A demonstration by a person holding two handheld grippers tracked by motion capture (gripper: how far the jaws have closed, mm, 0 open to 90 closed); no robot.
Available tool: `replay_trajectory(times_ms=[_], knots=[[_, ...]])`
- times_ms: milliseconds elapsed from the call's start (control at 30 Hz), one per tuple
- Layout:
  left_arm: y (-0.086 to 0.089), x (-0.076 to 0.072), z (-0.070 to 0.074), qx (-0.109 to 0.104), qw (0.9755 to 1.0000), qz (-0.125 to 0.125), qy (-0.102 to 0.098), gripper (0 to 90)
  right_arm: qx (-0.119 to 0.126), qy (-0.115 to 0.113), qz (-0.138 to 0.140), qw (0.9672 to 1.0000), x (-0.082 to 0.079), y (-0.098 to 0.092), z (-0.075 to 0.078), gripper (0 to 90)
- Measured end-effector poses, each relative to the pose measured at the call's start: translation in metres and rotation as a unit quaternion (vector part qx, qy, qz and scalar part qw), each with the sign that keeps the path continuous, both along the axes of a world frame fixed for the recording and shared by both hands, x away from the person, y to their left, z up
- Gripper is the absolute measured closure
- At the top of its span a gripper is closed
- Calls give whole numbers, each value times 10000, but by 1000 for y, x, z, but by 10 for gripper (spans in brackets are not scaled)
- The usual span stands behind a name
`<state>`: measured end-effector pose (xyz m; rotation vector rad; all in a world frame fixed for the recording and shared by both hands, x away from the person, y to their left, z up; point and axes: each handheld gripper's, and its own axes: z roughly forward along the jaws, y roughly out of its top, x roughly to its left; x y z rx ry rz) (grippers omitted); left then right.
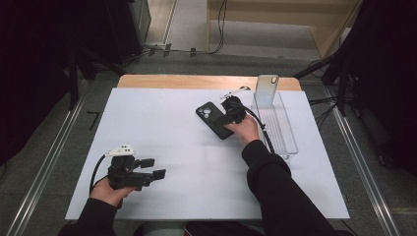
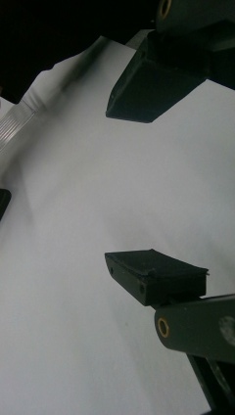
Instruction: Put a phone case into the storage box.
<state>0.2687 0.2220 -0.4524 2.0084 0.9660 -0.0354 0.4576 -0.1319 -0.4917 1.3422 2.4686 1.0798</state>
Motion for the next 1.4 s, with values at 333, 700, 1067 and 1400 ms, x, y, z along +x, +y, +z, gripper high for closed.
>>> replay_trajectory(times_ms=[333, 700, 1067, 1400], knots=[[0, 0, 0, -2, 10000, -5, 0, 285, -195, 116, 18, 9997, 1, 4, -11, 0], [-1, 0, 0, -5, 10000, -4, -1, 285, -804, -38, 35, 9967, -2, 11, -17, 38], [-1, 0, 0, -8, 10000, -4, 0, 285, -921, -298, 14, 9953, -7, 9, -18, 112], [0, 0, 0, -10, 10000, 2, 9, 285, -685, -365, 3, 9970, -5, 8, -9, 123]])
